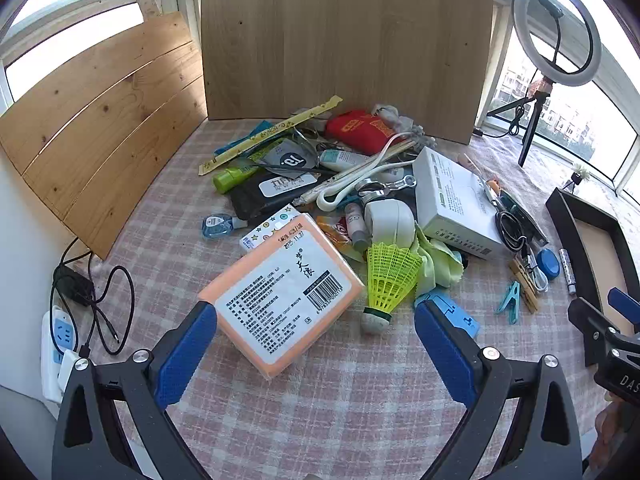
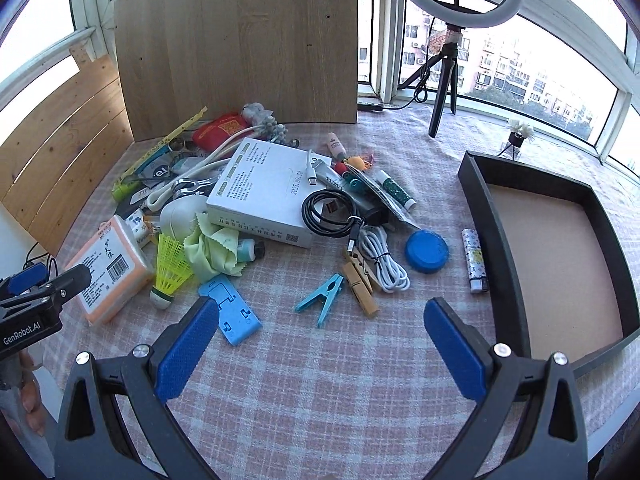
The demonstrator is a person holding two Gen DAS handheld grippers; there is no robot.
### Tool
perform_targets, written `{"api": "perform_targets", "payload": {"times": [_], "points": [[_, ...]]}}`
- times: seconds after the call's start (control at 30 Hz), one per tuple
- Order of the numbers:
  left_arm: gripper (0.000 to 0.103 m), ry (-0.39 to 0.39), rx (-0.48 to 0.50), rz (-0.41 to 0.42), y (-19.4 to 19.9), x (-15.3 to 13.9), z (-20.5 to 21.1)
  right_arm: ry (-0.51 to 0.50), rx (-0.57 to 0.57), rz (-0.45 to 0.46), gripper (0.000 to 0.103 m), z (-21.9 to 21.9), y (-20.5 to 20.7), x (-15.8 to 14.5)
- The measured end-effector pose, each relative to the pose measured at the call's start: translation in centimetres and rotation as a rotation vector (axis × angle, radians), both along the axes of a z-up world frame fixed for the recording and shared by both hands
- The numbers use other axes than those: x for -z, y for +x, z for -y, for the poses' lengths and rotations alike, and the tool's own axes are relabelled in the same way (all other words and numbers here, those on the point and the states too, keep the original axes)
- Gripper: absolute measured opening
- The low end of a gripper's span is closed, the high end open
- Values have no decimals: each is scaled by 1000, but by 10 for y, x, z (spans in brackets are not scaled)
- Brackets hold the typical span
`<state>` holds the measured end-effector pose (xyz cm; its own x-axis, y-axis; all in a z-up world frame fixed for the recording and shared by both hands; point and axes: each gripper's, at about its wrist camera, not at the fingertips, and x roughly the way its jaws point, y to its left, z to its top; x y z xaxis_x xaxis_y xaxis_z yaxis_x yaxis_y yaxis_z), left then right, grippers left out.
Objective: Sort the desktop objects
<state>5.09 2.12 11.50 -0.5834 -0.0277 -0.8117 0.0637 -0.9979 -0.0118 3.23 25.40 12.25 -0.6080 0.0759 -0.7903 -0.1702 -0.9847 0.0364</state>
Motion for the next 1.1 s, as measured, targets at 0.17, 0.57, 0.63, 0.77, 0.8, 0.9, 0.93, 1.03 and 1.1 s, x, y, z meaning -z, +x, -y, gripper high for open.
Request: {"api": "perform_targets", "payload": {"times": [0.17,0.57,0.63,0.77,0.8,0.9,0.93,1.03,1.1], "points": [[99,11,18,8,0,-3,-2,2,12,-23,103,-10,7,-9],[95,-74,63,14,-8,-9,28,-42,28,34,88,-42,5,-1],[91,-53,65,29,-11,-10,34,-80,30,82,75,-53,0,5],[90,-18,70,51,-17,-12,37,-114,41,135,59,-72,-9,11],[90,-11,71,51,-19,-13,37,-112,47,139,59,-76,-11,10],[90,-26,90,49,-29,-20,37,-126,53,149,59,-89,-18,6],[90,-36,100,47,-32,-23,37,-131,49,151,59,-92,-21,3],[90,-78,107,42,-43,-32,44,-124,27,147,59,-96,-32,-7],[90,-80,102,35,-52,-38,50,-117,13,130,59,-95,-39,-16]]}}
